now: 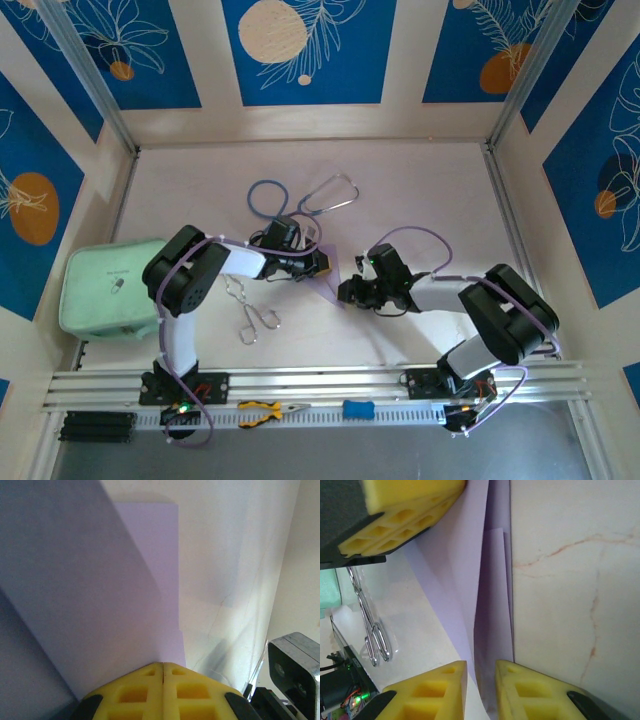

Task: Fold a paper plane with a square sheet of paper (pick it up from the middle)
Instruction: Fourth fold the wing at the center of the table.

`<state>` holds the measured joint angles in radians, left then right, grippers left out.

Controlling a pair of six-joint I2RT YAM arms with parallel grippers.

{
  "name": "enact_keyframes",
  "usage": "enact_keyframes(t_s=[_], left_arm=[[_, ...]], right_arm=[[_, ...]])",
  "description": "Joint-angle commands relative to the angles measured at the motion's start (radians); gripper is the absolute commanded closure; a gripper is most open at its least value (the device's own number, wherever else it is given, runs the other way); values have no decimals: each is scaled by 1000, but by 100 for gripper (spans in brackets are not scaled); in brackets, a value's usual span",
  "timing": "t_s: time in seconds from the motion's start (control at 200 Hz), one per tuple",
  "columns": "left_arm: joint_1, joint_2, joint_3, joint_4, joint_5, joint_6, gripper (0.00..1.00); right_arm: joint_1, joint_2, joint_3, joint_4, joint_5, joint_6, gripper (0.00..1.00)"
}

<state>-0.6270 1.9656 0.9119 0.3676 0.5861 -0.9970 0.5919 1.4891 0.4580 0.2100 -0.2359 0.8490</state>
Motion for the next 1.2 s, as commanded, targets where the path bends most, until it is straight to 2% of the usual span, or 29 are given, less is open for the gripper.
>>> enact_keyframes(t_s=[0.0,0.17,0.42,0.58,0.82,1.045,1.195], left_arm=[[-3,33,-11,-37,-14,-5,98],[-3,33,-11,-35,-15,-5,98],[-4,28,-16,-34,-16,-6,98],[-3,30,-16,-34,-14,-6,98],[-1,30,-16,-32,-14,-6,98],[1,30,-18,-30,-13,-8,98],[1,29,-18,-32,-13,-8,98]], right_arm=[[5,-18,-23,-117,29,-22,76],[9,26,-22,-108,26,-28,78],[11,42,-27,-96,26,-22,87],[-1,22,-43,-80,3,-13,87],[0,-10,-51,-92,-21,-15,79],[7,-6,-58,-101,-6,-7,87],[7,-13,-68,-101,-6,2,87]])
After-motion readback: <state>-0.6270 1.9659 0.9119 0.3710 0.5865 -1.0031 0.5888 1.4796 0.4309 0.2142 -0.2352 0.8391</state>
